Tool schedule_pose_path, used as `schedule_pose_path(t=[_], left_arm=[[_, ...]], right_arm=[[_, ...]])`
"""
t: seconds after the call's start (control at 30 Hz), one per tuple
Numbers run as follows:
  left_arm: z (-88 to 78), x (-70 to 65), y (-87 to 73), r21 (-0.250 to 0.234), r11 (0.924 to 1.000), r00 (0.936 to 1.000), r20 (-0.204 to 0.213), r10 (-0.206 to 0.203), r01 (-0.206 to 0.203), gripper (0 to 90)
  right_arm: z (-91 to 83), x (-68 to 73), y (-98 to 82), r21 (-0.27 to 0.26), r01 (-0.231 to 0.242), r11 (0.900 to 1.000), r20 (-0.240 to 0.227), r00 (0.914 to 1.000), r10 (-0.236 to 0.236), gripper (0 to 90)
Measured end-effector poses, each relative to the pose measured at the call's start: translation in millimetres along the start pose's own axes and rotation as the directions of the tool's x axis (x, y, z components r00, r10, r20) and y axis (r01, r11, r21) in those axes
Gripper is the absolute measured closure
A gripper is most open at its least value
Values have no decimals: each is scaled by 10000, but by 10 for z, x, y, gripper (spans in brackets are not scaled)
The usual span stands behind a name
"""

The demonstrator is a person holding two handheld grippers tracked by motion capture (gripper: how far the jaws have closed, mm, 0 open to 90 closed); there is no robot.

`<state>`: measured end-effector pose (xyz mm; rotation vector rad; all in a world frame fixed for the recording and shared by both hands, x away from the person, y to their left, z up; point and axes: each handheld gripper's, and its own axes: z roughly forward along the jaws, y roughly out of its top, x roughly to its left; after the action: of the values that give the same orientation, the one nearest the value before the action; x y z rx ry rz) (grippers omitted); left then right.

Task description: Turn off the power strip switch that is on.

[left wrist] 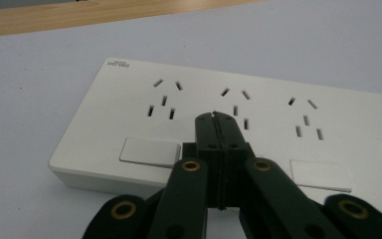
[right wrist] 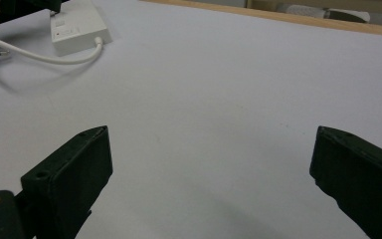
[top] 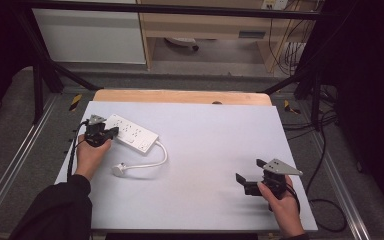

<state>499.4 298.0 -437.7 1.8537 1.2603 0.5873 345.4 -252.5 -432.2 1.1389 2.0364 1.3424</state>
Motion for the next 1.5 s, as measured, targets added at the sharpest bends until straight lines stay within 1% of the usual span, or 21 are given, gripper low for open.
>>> schedule_pose_path(t=[0.1,0.27,0.37,0.47,0.5,0.57,0.77,0.87,0.9,1.0,1.03,1.07,1.1,1.23,1.27,1.43,1.5], left_arm=[[-1,14,-7,-26,10000,9999,108,-58,58,898],[-3,16,-17,-79,10000,9999,120,-59,60,899],[-2,20,-34,-193,9996,9997,146,-187,190,898],[-1,21,-45,-231,9995,9997,118,-198,201,898],[1,23,-49,-148,9998,9999,79,-129,130,899],[-4,27,-52,-138,9998,9999,103,-119,120,900],[-5,25,-56,-172,9997,9998,100,-177,178,900],[-6,14,-67,-254,9995,9998,48,-206,207,900],[-8,-2,-77,-325,9992,9997,131,-223,227,900],[-9,-27,-76,-310,9994,9998,140,-154,158,900],[-10,-45,-74,-341,9994,9999,150,-32,37,900],[-10,-45,-74,-341,9994,9999,150,-32,37,900],[-14,-49,-73,-436,9990,10000,52,62,-59,900],[-36,-25,-61,-656,9978,9999,-13,-113,111,900],[-41,-20,-56,-710,9974,9999,27,-128,130,900],[-59,-17,-53,-692,9976,9999,49,-96,99,900],[-66,-18,-54,-761,9971,10000,37,-34,37,900]], right_arm=[[7,3,-2,44,-5,10000,-5,10000,5,36],[5,6,-2,48,34,10000,-19,10000,-34,36],[9,6,-2,58,21,10000,-30,10000,-21,36],[15,10,-3,87,63,9999,-49,10000,-62,36],[15,12,-3,94,59,9999,-53,10000,-59,36],[15,14,-2,98,49,9999,-55,10000,-49,36],[18,10,-3,90,43,9999,-60,10000,-42,36],[19,9,-4,105,30,9999,-61,10000,-29,36],[21,6,-7,140,-1,9999,-68,10000,2,35],[22,7,-8,137,-25,9999,-62,10000,26,35],[22,7,-7,135,1,9999,-64,10000,0,35],[21,7,-7,129,11,9999,-62,10000,-10,35],[20,7,-7,122,-7,9999,-72,10000,8,35],[15,-1,-8,77,-44,10000,-44,10000,45,35],[15,-1,-8,77,-44,10000,-44,10000,45,35],[21,8,-6,121,-12,9999,-74,10000,13,35],[22,8,-7,130,-12,9999,-71,10000,13,35]])
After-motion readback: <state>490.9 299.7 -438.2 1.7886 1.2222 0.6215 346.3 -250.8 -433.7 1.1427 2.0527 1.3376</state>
